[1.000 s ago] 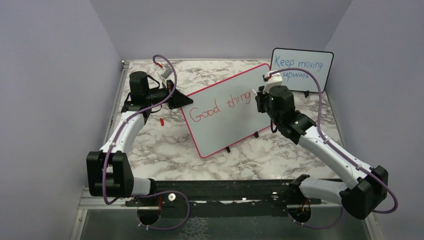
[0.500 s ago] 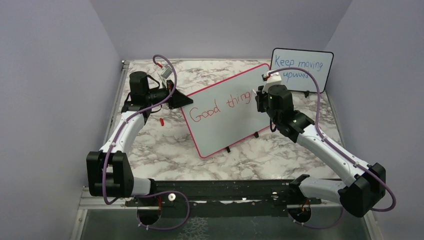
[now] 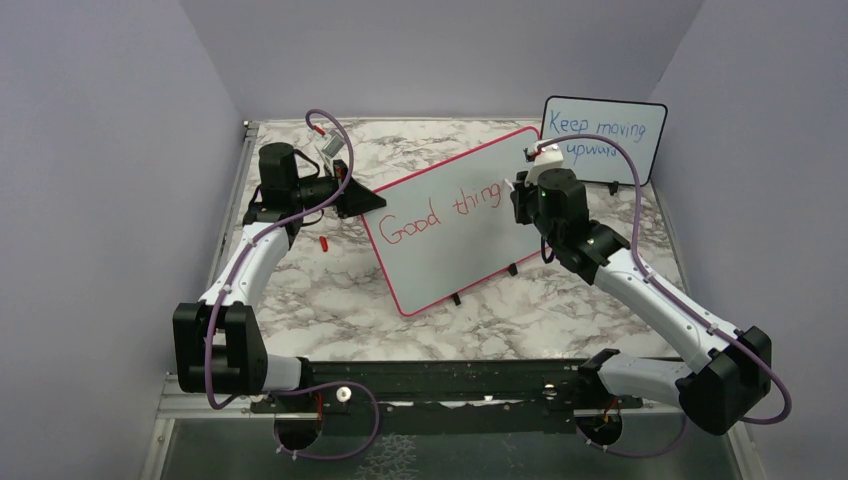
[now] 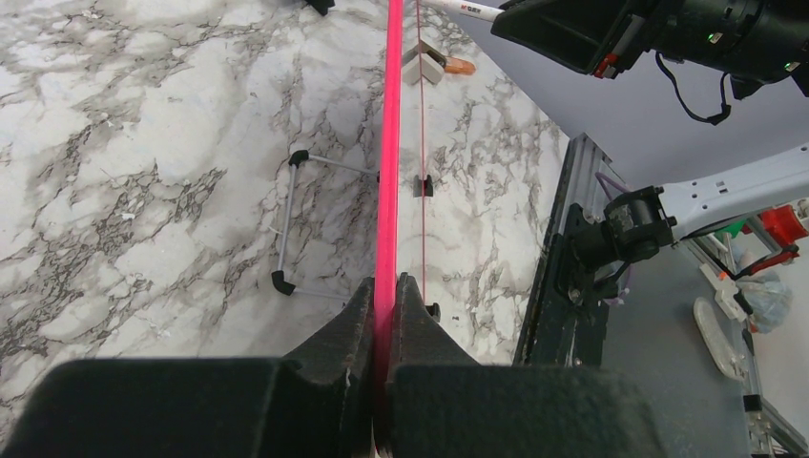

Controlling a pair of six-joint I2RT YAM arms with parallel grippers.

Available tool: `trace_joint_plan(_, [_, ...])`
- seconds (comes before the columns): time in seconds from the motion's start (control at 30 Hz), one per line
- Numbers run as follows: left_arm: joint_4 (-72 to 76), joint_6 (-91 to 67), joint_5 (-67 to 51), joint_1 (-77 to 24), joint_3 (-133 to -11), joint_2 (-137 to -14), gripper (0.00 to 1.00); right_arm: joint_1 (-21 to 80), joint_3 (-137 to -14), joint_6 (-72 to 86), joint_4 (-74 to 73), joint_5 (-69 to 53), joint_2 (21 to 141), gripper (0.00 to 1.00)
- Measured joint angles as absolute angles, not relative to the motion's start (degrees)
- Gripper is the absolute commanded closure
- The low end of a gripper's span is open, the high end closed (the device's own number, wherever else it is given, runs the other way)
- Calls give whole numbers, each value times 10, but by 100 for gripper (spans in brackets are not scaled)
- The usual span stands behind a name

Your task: Write a sentence on the whiteboard

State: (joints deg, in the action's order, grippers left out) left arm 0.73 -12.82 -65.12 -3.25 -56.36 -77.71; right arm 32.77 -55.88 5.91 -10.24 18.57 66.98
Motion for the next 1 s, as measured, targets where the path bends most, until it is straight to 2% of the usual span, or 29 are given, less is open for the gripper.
trace_joint_plan(1.0, [7,-128,-651,-32,-564,-777,100,326,-559,59,-121,162,666,99])
